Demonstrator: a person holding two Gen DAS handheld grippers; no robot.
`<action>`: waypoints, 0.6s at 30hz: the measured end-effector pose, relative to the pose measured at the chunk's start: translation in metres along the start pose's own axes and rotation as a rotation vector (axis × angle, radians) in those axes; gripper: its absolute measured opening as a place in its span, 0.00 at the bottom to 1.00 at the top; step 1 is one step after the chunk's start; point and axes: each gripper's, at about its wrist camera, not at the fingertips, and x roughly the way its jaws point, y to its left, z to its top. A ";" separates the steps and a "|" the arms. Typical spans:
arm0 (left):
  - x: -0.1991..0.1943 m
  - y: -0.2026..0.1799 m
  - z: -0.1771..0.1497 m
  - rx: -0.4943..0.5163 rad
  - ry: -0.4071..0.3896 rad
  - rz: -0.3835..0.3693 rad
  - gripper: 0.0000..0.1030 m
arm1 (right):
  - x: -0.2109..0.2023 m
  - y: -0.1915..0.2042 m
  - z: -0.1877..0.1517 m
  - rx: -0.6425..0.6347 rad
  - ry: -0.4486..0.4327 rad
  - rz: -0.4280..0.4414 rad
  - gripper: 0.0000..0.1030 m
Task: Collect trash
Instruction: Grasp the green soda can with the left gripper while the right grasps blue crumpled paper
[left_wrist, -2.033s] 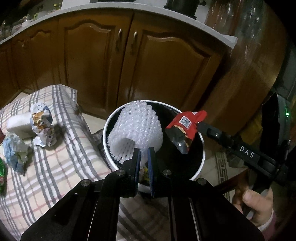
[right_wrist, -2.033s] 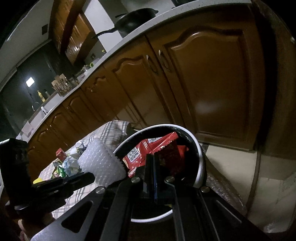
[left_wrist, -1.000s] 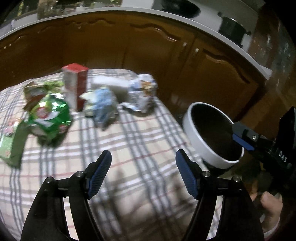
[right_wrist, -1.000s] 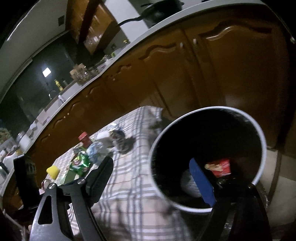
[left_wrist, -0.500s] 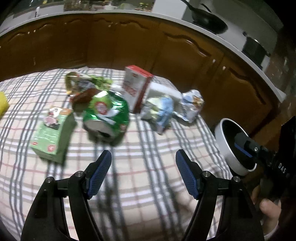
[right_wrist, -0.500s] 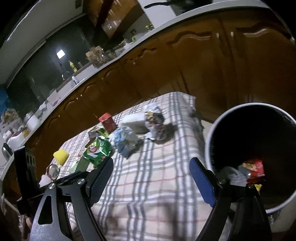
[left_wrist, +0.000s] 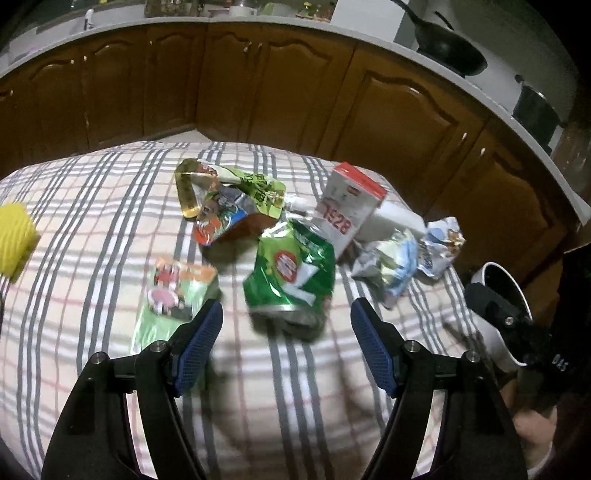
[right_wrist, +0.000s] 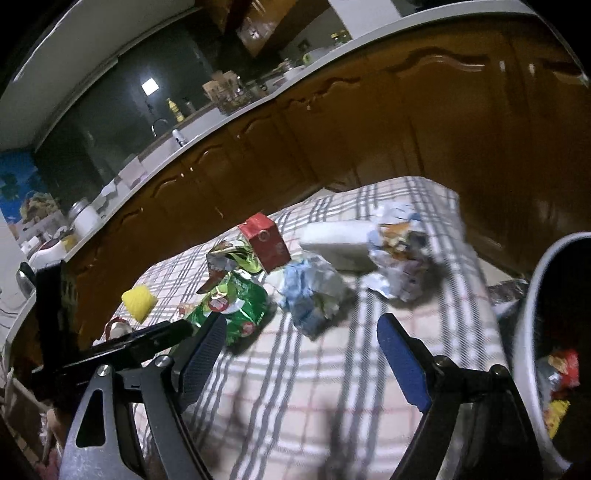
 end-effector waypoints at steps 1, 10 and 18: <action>0.004 0.002 0.003 0.003 0.008 0.005 0.71 | 0.005 0.000 0.001 0.003 0.007 0.006 0.78; 0.040 0.003 0.022 0.057 0.075 -0.002 0.71 | 0.053 -0.006 0.013 0.028 0.086 0.015 0.75; 0.046 -0.012 0.015 0.135 0.082 -0.016 0.35 | 0.051 -0.011 0.004 0.053 0.103 -0.005 0.33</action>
